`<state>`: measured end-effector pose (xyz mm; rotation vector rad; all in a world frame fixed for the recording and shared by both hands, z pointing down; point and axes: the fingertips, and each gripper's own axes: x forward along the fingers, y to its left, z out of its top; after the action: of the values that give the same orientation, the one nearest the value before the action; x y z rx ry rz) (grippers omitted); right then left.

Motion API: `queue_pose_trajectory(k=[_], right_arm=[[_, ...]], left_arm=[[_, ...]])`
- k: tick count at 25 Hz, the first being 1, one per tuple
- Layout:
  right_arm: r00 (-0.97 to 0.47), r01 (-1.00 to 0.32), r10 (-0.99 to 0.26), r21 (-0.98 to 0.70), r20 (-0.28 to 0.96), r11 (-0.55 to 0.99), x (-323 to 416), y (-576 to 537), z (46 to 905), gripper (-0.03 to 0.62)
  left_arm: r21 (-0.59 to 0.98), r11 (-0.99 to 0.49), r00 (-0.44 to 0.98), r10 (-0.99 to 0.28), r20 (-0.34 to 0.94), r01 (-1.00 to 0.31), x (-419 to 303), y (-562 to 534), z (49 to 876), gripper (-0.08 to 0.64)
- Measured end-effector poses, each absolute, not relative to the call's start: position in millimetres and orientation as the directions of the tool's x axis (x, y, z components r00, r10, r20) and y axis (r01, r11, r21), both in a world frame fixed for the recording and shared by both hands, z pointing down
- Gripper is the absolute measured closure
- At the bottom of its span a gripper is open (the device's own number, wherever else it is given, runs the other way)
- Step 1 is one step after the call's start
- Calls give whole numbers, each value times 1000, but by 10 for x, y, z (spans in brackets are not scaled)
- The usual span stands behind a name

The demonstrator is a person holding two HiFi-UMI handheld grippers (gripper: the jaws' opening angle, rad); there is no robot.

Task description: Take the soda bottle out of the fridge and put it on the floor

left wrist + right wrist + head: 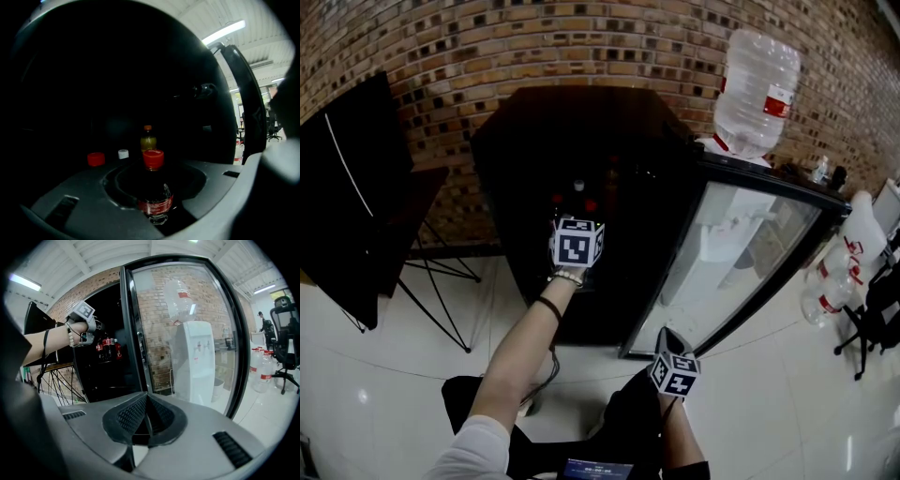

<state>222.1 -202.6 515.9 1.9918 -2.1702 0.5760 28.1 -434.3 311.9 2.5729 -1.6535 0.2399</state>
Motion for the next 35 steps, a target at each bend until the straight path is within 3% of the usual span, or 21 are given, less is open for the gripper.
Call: queue_pose_trajectory(k=[9, 35], right_arm=[[-114, -982, -930, -179, 350, 53, 2201, -2048, 5152, 575], [-122, -984, -926, -164, 357, 66, 2143, -2103, 5225, 575]], left_arm=[[-26, -504, 494, -855, 159, -863, 246, -3504, 3381, 417], [93, -440, 418, -735, 534, -893, -359, -2431, 6837, 417]])
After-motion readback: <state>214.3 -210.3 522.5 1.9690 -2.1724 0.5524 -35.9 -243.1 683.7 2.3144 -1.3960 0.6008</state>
